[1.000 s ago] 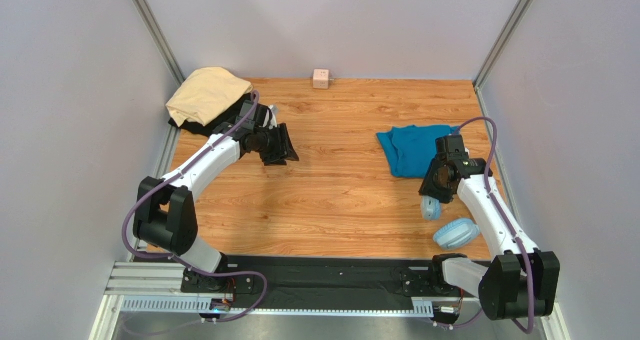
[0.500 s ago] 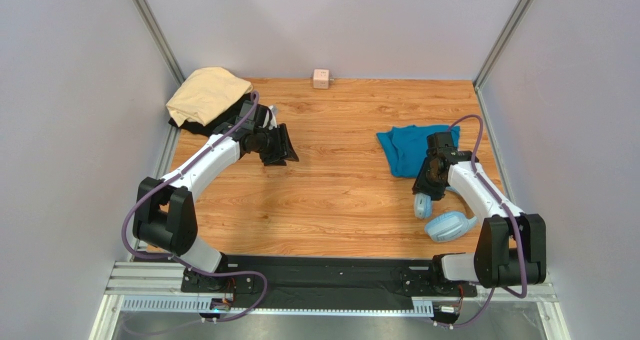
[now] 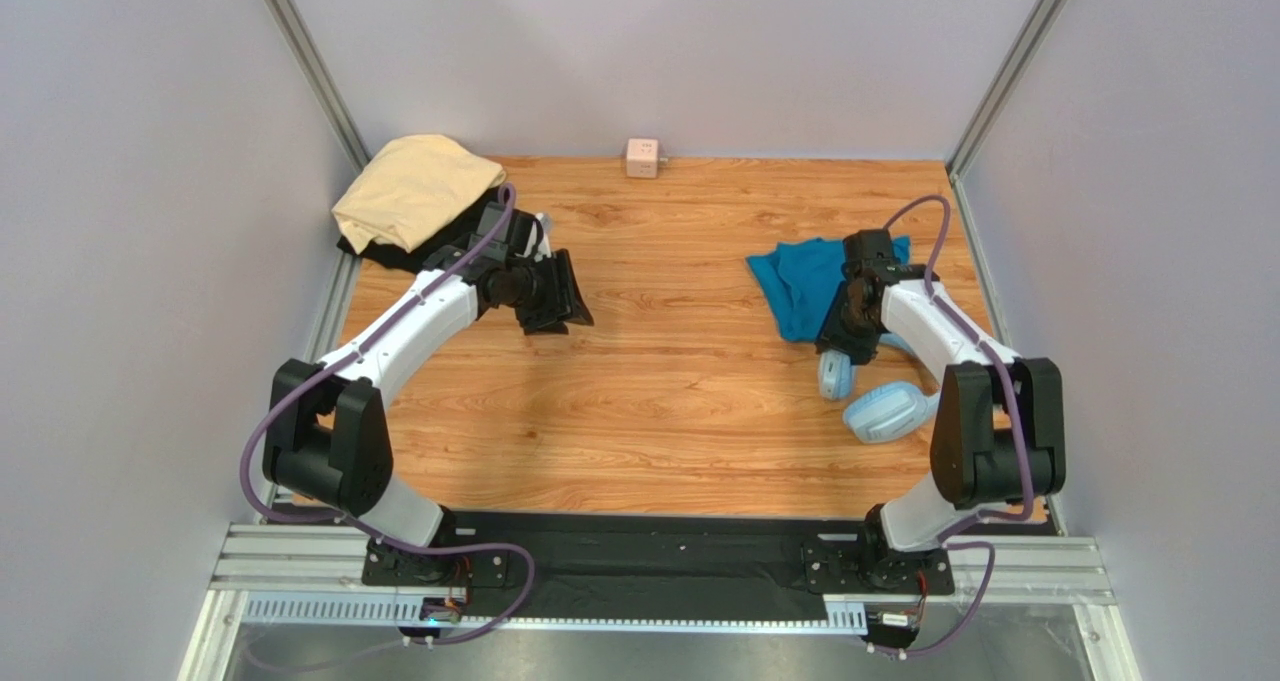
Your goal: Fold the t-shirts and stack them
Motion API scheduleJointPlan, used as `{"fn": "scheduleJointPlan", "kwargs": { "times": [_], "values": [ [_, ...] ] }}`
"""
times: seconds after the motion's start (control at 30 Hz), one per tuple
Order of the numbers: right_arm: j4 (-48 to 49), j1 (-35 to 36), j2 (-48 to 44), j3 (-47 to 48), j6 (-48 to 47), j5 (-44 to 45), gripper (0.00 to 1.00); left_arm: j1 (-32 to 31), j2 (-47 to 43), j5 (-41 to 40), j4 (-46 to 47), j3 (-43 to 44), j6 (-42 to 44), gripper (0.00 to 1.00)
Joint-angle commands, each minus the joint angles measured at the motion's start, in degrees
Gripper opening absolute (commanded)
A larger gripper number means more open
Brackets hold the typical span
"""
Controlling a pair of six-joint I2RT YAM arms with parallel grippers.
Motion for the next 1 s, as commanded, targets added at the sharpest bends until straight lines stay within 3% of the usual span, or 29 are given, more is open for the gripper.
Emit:
{"fn": "scheduleJointPlan", "kwargs": {
  "times": [0.0,0.63,0.97],
  "values": [
    [5.49,0.01,8.25,2.16,0.38,-6.09,0.0,-0.4,-2.42,-1.5,-1.51,0.3,0.33,0.56],
    [2.33,0.1,34.44,36.42,3.89,-8.47,0.0,-0.4,-4.01,-5.89,-6.35,1.7,1.21,0.56],
    [1.19,-0.07,31.65,32.33,1.78,-5.49,0.0,-0.4,-3.13,-5.63,-5.03,1.88,-0.46,0.56]
  ]
}}
